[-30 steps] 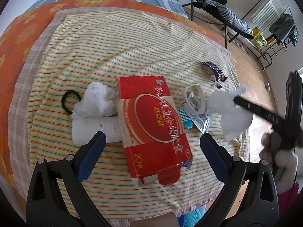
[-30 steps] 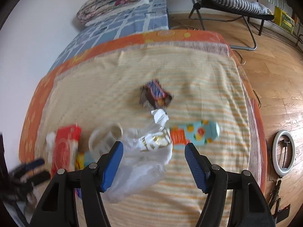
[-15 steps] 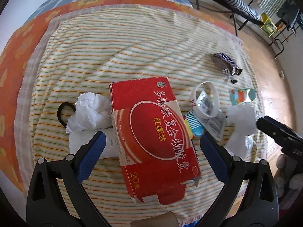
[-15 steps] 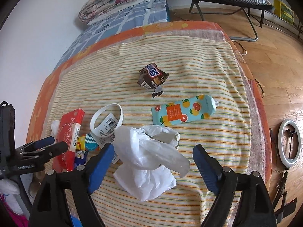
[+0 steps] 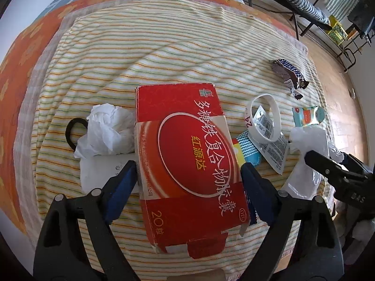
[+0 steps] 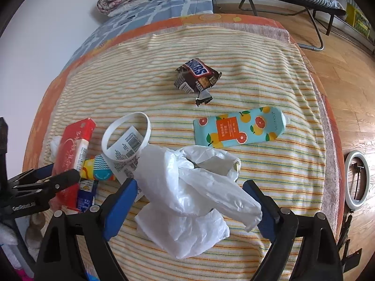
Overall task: Collect trash
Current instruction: 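Grasp the red tissue box with the left tool while the right tool grasps the white plastic bag, then lift the red box with the left tool while the right tool carries the bag toward the basket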
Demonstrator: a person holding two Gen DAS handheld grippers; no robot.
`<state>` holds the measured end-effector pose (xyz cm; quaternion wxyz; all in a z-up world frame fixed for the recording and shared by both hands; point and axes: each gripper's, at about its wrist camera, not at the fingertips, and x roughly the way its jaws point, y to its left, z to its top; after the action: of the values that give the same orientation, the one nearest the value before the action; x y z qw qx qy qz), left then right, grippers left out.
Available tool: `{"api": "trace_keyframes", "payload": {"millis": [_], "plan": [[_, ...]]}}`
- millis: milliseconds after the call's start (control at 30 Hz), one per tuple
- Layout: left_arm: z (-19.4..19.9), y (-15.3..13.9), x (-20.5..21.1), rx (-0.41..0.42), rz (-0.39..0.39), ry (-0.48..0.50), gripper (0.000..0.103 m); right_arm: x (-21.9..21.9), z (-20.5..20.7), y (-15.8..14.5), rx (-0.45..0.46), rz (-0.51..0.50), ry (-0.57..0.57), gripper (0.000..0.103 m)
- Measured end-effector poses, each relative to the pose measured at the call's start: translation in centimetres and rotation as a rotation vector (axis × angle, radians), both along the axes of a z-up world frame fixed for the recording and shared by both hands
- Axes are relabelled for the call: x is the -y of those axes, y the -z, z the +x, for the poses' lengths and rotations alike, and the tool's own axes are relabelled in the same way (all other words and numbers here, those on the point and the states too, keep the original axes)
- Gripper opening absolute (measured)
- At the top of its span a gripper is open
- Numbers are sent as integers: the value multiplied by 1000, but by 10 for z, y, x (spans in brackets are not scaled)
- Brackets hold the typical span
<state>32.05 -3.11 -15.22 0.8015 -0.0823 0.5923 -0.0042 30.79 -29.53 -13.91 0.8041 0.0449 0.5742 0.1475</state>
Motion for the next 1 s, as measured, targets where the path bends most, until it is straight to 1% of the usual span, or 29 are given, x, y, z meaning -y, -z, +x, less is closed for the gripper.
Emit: {"api": "trace_keyframes", "payload": {"millis": [67,133,167,267,467,667,767,833,933,1000], "plan": [[-2,-3,-1,19,0,3,90,-3,-1,2,-2,3,-9,88],[-5,-7,-2,38,0,1,90,-6,-2,4,-7,-7,-16,80],[-5,-9,-2,45,0,3,90,-7,-3,5,-10,-16,-18,74],[-8,-17,0,74,0,13,89,-6,-7,3,1,-8,-23,69],[-14,-28,-2,115,-20,20,87,1,-16,-7,21,20,-18,68],[-25,-32,-2,130,-44,34,86,5,-25,-16,38,35,-17,68],[-34,-25,0,114,-32,63,86,6,-28,-18,43,41,-19,68],[-35,-17,3,86,-19,82,87,6,-30,-18,41,46,-20,68],[-30,-7,3,39,-2,74,88,6,-34,-17,34,51,-23,68],[-26,-5,3,36,0,63,88,5,-35,-17,34,48,-27,68]]}}
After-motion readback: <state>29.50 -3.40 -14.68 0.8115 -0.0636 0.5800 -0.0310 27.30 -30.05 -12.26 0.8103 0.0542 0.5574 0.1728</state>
